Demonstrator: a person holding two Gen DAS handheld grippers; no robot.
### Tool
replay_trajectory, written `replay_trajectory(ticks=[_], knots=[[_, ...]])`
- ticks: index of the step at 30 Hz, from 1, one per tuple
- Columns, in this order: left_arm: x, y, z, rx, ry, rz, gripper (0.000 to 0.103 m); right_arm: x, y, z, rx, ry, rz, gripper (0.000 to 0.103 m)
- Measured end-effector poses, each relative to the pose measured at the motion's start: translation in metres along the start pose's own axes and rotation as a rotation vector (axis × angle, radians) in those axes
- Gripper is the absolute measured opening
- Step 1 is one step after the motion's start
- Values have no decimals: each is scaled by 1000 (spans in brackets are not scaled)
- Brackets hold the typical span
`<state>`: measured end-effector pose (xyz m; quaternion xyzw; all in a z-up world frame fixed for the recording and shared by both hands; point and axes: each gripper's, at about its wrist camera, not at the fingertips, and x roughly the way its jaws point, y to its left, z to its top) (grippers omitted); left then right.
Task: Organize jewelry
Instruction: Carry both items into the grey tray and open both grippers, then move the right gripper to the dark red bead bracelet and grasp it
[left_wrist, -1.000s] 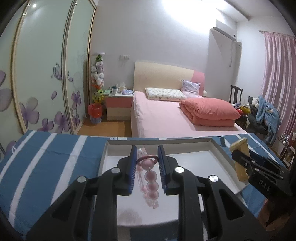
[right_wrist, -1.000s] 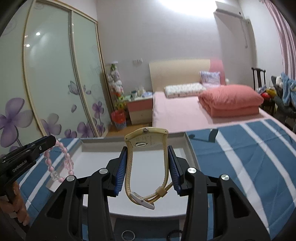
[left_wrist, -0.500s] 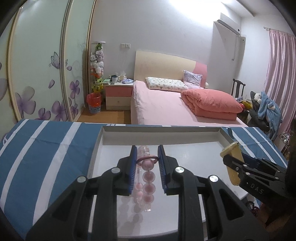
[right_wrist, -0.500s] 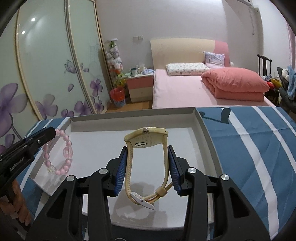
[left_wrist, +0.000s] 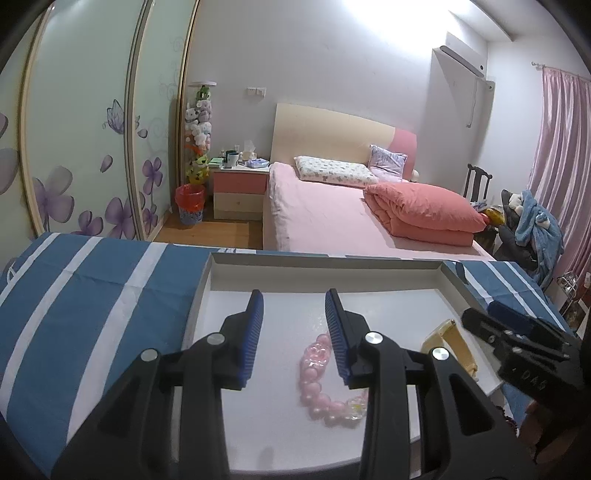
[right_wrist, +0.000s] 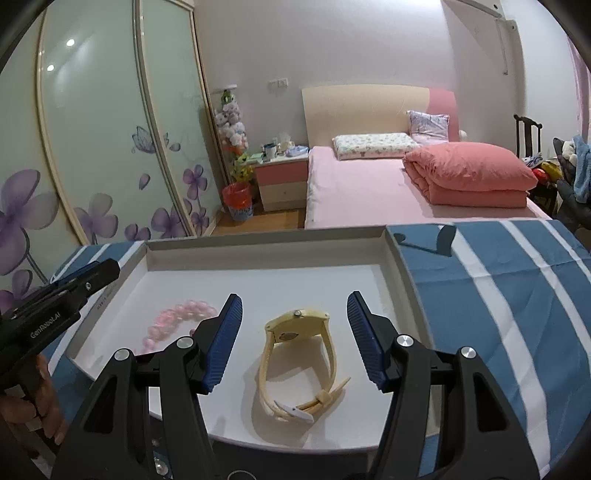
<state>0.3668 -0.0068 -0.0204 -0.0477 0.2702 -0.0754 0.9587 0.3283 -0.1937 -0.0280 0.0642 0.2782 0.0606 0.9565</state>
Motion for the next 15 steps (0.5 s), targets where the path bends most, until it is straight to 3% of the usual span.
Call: replay_trajectory(ticks=[8,11,15], knots=[[-55,2,-7,20,-27,-20,37,-55,-8,-2,10,-76,1,60],[-82,1,-21,48,-28,-23,43,-82,-8,-13,-1,-89,-3,60],[-110,0,-47,89,9,-33,43,-108,-7,-29,-8,-98,1,61]])
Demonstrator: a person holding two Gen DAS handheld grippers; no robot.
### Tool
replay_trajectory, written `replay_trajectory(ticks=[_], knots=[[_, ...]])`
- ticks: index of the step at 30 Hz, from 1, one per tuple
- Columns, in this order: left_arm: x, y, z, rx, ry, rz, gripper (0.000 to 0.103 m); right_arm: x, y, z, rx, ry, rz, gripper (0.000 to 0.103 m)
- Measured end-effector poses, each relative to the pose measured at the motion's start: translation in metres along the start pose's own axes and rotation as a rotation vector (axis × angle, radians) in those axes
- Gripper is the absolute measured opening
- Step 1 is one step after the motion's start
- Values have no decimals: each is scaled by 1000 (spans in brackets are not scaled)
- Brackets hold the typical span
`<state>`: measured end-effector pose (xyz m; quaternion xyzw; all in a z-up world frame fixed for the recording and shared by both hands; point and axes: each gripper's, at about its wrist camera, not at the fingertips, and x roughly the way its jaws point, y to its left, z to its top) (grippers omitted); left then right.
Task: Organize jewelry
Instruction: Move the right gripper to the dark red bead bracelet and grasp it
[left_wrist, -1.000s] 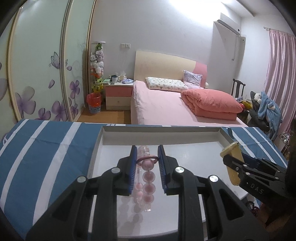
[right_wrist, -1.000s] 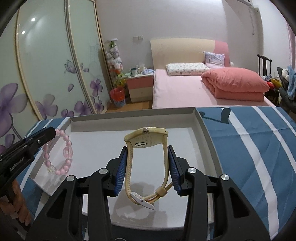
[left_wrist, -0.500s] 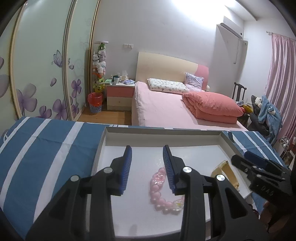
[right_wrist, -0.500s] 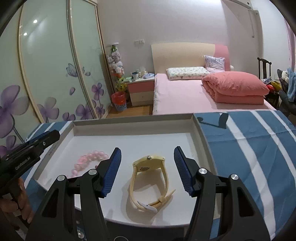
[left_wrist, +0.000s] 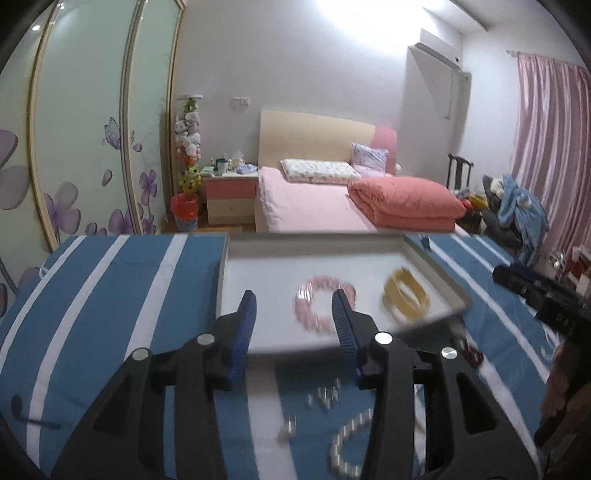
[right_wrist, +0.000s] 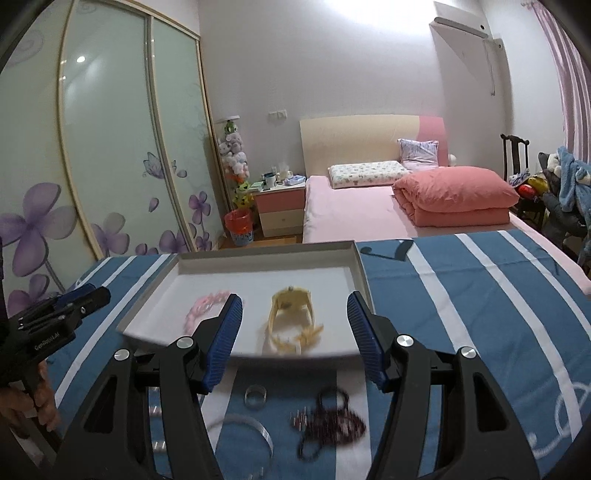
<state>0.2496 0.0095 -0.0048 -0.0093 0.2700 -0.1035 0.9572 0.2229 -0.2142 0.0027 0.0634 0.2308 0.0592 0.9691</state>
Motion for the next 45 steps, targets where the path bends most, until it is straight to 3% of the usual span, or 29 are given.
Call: replay_trajectory(ticks=[9,16,22,29,36,45], knots=[[15,-2,-51,54,210,19,40,-26,-2,-32,26,33,27,64],[31,-6,-64,59,284,36,38,-26,-9,-39,51,54,31,65],[46,-5,-64,56,354,48,28,-26,-13,-47,62,66,28,65],[51,-6,-64,61,356,59,14,-23,-18,-50,74,78,21,65],[48,-1,-63,35,348,54,14,-15,-27,-52,80,116,-18,65],[15,27,-38,-30,195,91,14,25,-35,-60,46,282,-60,65]])
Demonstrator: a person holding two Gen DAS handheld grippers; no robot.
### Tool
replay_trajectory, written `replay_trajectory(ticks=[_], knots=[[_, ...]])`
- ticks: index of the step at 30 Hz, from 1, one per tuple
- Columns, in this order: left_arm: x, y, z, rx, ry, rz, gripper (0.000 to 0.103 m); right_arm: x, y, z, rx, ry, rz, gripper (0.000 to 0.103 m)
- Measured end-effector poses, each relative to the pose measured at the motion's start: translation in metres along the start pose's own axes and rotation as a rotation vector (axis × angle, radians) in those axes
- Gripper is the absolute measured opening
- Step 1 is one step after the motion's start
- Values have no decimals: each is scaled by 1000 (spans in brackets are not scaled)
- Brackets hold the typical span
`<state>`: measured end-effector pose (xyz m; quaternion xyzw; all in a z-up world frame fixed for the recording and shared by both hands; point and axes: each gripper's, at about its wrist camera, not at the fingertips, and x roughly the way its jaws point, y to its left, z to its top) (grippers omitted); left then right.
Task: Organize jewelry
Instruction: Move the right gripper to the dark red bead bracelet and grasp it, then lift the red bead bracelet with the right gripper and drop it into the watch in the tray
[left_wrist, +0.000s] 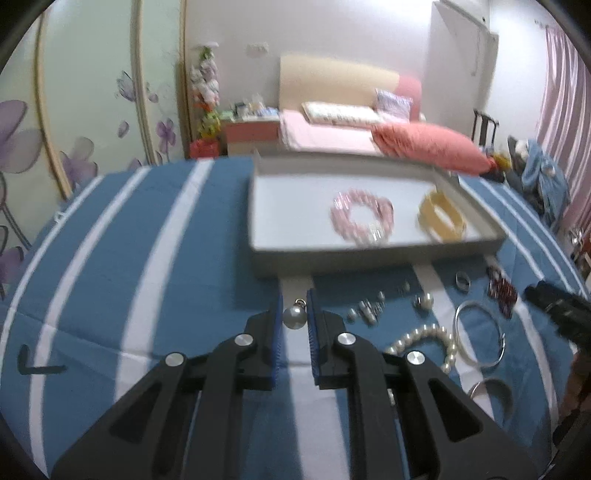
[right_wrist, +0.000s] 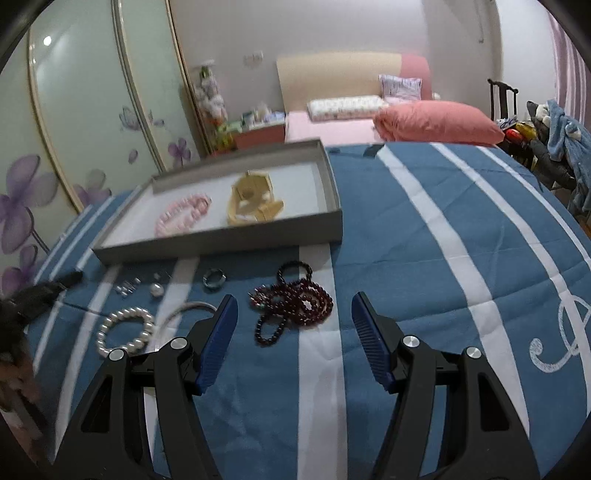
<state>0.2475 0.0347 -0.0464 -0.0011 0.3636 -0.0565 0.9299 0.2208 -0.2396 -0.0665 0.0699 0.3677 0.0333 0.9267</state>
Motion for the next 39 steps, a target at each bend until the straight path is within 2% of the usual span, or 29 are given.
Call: replay_trajectory(ticks=[6,15,18,23,25,30,39], knots=[[-16,12,9,-13,-56,9,14,23,7,6,-47,72,-37,69],[-17,7,4,-5,-53,-16,14,42,14,13,-106,135,-63,69],[-16,6,5,-6,-54,-19,14,39,19,11,-138,132,-58,57],[-17,5,4,-8,-58,-21,14,33,21,7,-143,124,-38,17],[-17,5,4,-9,-57,-22,14,31,19,5,-128,124,-28,13],[-21,5,3,-14,-62,-25,14,22,10,2,-86,111,4,11],[-41,6,1,-25,-107,-35,14,-24,8,14,-39,-75,53,9]])
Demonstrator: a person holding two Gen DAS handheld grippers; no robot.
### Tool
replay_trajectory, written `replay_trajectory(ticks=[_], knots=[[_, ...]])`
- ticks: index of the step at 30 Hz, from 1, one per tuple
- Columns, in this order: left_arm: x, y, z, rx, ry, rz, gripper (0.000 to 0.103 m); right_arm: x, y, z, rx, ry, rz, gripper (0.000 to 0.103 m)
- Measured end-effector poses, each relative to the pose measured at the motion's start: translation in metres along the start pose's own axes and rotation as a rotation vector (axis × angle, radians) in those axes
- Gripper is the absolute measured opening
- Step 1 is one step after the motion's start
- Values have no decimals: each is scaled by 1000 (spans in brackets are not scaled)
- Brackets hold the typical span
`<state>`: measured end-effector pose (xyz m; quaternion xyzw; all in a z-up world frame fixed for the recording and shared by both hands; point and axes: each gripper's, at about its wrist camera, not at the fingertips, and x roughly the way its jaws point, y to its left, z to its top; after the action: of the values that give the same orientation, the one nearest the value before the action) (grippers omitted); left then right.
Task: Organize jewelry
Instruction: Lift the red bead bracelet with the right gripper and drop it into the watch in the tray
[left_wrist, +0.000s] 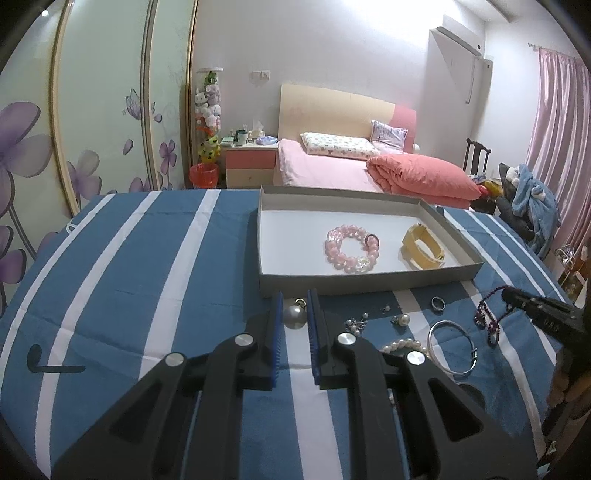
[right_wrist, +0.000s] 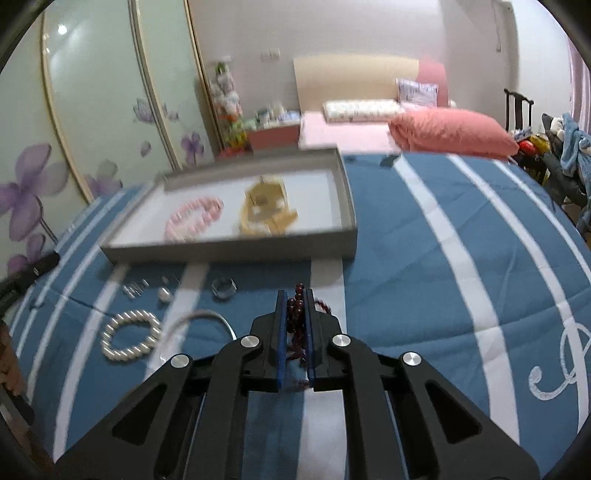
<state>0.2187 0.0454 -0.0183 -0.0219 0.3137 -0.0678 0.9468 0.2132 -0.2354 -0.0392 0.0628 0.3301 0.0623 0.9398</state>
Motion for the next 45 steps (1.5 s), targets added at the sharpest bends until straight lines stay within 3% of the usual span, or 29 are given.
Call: replay_trajectory(ticks=[16,37,45], knots=[[-23,-2,7,-2,-70,-8,14,-63,21,30,-48,-284,68,9],[-31,-14,22,25,-148,-2,14,-84,35,54,-68,-476,102,9],[-23,-29,41,67,-227,26,14,-73,39,64,-53,-530,103,9]])
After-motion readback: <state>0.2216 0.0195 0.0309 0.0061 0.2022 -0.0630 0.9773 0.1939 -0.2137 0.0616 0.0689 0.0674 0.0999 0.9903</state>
